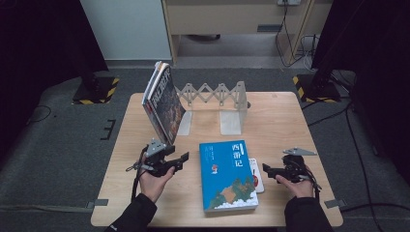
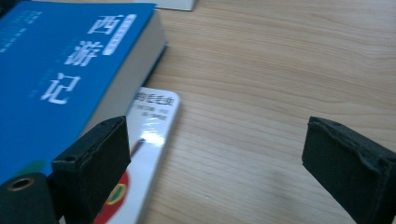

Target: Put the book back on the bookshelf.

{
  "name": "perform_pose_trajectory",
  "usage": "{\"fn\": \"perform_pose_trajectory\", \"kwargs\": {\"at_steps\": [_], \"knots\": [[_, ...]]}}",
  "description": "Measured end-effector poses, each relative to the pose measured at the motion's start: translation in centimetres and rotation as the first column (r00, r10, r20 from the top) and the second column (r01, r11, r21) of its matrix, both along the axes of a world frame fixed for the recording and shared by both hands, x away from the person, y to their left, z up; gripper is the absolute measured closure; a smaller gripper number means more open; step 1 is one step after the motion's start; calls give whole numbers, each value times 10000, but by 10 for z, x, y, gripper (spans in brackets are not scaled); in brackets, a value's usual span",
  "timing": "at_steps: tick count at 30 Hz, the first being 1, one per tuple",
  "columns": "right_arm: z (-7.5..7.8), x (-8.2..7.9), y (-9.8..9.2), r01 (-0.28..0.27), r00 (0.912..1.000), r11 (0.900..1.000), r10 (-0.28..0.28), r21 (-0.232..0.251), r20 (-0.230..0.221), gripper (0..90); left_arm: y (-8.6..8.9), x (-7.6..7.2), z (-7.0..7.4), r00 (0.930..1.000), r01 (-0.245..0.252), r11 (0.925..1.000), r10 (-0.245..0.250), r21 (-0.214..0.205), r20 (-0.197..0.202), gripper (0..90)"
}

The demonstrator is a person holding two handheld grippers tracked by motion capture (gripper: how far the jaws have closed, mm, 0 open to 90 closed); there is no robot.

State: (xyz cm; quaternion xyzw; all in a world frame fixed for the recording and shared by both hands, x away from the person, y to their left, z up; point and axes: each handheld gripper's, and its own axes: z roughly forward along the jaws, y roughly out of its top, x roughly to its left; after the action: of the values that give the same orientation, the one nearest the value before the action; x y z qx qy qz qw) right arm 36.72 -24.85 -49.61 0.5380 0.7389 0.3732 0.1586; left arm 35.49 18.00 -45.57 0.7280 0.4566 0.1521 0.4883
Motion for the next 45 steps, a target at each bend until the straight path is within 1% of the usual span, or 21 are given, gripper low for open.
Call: {"fn": "perform_pose_trajectory", "kwargs": {"at_steps": [2, 6, 7, 8, 9, 12, 16, 18, 20, 21, 25, 28, 29, 31, 33, 36, 38, 39, 40, 44, 45], "knots": [[2, -1, 7, -280, 9996, 9996, 280, -14, 43, 77, -5, 0, -6, 9997, 121, 9999, -121, 11, -201, 316], [3, -1, 16, -410, 9991, 9990, 411, 164, -36, 75, -18, 2, -21, 9972, 437, 9986, -417, 309, -626, 303], [2, -1, 17, -467, 9989, 9988, 468, 172, -72, 74, -18, 2, -21, 9972, 437, 9986, -417, 309, -626, 303], [2, -1, 17, -467, 9989, 9988, 468, 172, -72, 74, -22, 2, -25, 9956, 605, 9972, -571, 446, -741, 303], [3, -1, 20, -574, 9983, 9982, 575, 153, -68, 74, -27, 1, -27, 9941, 746, 9962, -707, 460, -818, 296], [3, -2, 25, -627, 9980, 9978, 629, 218, -95, 75, -34, 1, -32, 9913, 962, 9937, -904, 575, -956, 290], [2, -2, 32, -787, 9967, 9966, 791, 224, -192, 73, -45, 0, -43, 9828, 1313, 9893, -1216, 631, -1386, 285], [1, -2, 35, -931, 9953, 9954, 937, 243, -256, 74, -51, 1, -49, 9783, 1431, 9882, -1328, 551, -1590, 284], [1, -2, 38, -1061, 9938, 9941, 1068, 234, -307, 75, -54, 2, -54, 9737, 1510, 9883, -1447, 233, -1762, 260], [1, -2, 38, -1061, 9938, 9941, 1068, 234, -307, 75, -54, 2, -54, 9737, 1510, 9883, -1447, 233, -1762, 258], [-1, -3, 44, -1267, 9908, 9911, 1284, 403, -427, 81, -56, 3, -59, 9719, 1618, 9868, -1605, -64, -1725, 225], [-2, -3, 49, -1484, 9875, 9882, 1502, 390, -470, 84, -58, 4, -64, 9697, 1679, 9848, -1732, -449, -1720, 187], [-2, -3, 50, -1524, 9870, 9875, 1541, 400, -459, 84, -58, 5, -67, 9678, 1752, 9825, -1836, -627, -1720, 180], [-3, -3, 54, -1596, 9853, 9861, 1620, 464, -540, 84, -59, 5, -69, 9682, 1724, 9821, -1831, -761, -1702, 143], [-4, -3, 56, -1713, 9833, 9841, 1738, 477, -542, 83, -61, 5, -75, 9702, 1662, 9809, -1809, -1006, -1610, 111], [-5, -3, 59, -1776, 9812, 9829, 1806, 478, -680, 82, -60, 6, -80, 9691, 1533, 9784, -1763, -1384, -1727, 81], [-6, -3, 61, -1852, 9799, 9816, 1880, 458, -661, 84, -60, 7, -84, 9663, 1382, 9752, -1711, -1730, -1925, 60], [-6, -3, 62, -1887, 9794, 9810, 1914, 457, -637, 84, -60, 7, -84, 9663, 1382, 9752, -1711, -1730, -1925, 52], [-6, -3, 62, -1937, 9786, 9800, 1963, 452, -617, 84, -60, 8, -87, 9612, 1291, 9705, -1730, -2035, -2150, 43], [-7, -3, 66, -1982, 9766, 9783, 2024, 608, -730, 82, -60, 8, -87, 9609, 1309, 9699, -1750, -2052, -2144, 41], [-7, -2, 66, -2033, 9759, 9771, 2074, 621, -680, 80, -60, 8, -87, 9603, 1326, 9688, -1779, -2095, -2150, 41]]}}
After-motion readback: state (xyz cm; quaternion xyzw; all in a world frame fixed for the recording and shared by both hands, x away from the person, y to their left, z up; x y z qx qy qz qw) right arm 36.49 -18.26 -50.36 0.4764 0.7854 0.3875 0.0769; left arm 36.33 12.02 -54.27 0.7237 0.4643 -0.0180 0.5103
